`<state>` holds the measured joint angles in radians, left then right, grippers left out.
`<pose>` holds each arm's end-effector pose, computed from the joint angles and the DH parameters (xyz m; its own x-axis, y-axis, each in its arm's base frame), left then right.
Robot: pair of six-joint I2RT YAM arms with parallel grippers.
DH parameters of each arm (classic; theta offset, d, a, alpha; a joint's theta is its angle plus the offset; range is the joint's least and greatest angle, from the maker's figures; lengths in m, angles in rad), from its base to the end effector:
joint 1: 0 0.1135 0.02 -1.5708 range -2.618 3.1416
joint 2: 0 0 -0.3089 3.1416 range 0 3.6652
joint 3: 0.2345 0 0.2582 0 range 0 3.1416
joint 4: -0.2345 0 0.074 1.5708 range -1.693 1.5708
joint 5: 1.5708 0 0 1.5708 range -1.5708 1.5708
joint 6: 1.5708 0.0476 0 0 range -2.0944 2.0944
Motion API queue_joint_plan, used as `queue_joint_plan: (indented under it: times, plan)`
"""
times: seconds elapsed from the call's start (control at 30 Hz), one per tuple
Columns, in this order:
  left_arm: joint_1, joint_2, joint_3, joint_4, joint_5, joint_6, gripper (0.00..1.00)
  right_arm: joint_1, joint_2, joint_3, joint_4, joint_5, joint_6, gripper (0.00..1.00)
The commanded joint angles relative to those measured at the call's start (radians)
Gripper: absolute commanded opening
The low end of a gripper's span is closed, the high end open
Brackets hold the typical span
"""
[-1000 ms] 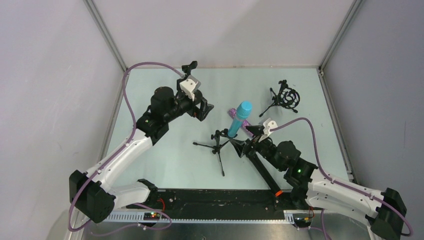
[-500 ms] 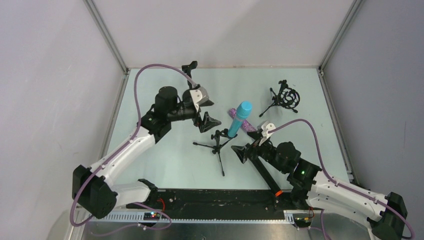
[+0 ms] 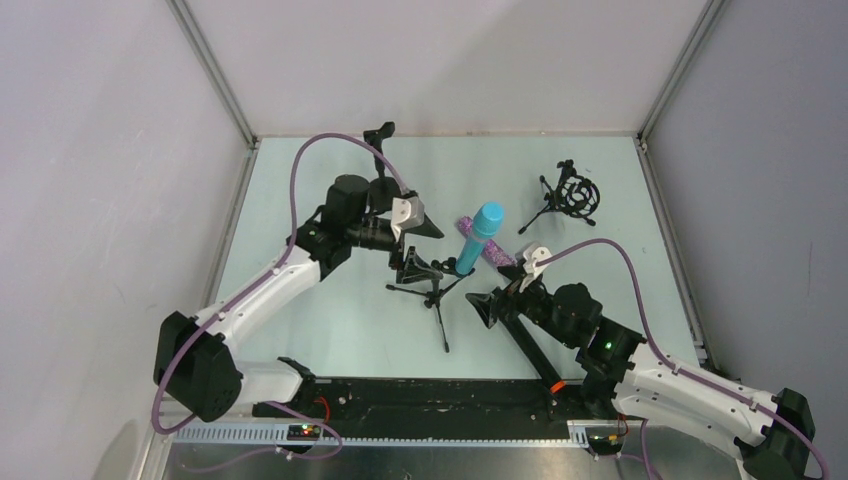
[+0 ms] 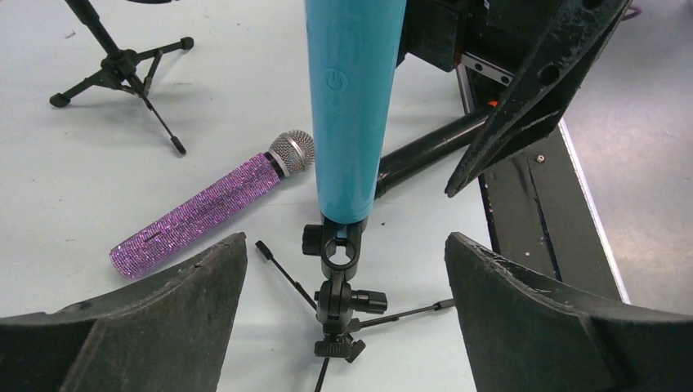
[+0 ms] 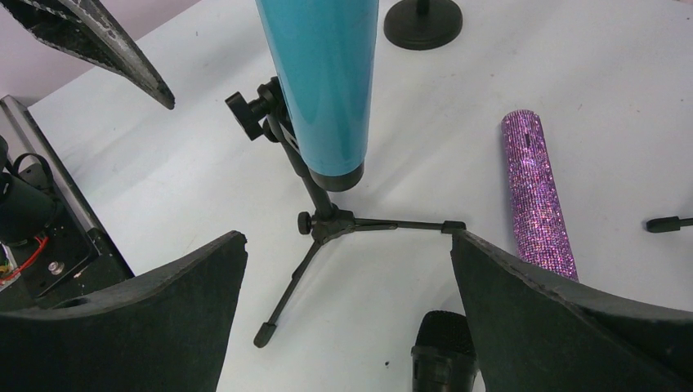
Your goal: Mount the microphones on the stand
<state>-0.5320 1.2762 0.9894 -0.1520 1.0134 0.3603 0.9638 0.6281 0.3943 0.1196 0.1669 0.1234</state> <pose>0.2190 -0.1758 0.3535 -0.0146 0.2250 -0.9742 0.9997 -0.0141 -0.0182 0.0911 0.1174 0.2814 -0.1526 -0.0070 -0.9883 -0.7024 0.7043 0.1035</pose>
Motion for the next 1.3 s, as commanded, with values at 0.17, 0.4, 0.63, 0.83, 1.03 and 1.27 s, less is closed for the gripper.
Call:
queue_joint_plan:
  times: [0.17,0.4,0.63,0.83,1.03,1.27]
  plan:
    - [-0.02,0.042,0.017,-0.104,-0.066,0.104,0.91,-0.007,-0.01,0.015,-0.019,-0.007,0.002,1.0]
    - [-0.102,0.107,0.077,-0.254,-0.266,0.196,0.9,-0.01,-0.007,0.014,-0.018,-0.01,-0.001,0.99]
    - [-0.16,0.117,0.096,-0.288,-0.346,0.259,0.88,-0.011,-0.012,0.011,-0.022,-0.014,0.003,1.0]
    - [-0.175,0.123,0.101,-0.288,-0.388,0.276,0.79,-0.011,-0.018,0.011,-0.022,-0.014,0.005,0.99]
    - [-0.182,0.131,0.111,-0.287,-0.392,0.284,0.69,-0.012,-0.01,0.011,-0.012,-0.016,0.008,0.99]
    - [-0.184,0.135,0.114,-0.288,-0.399,0.293,0.56,-0.012,0.005,0.009,0.0,-0.023,0.01,0.99]
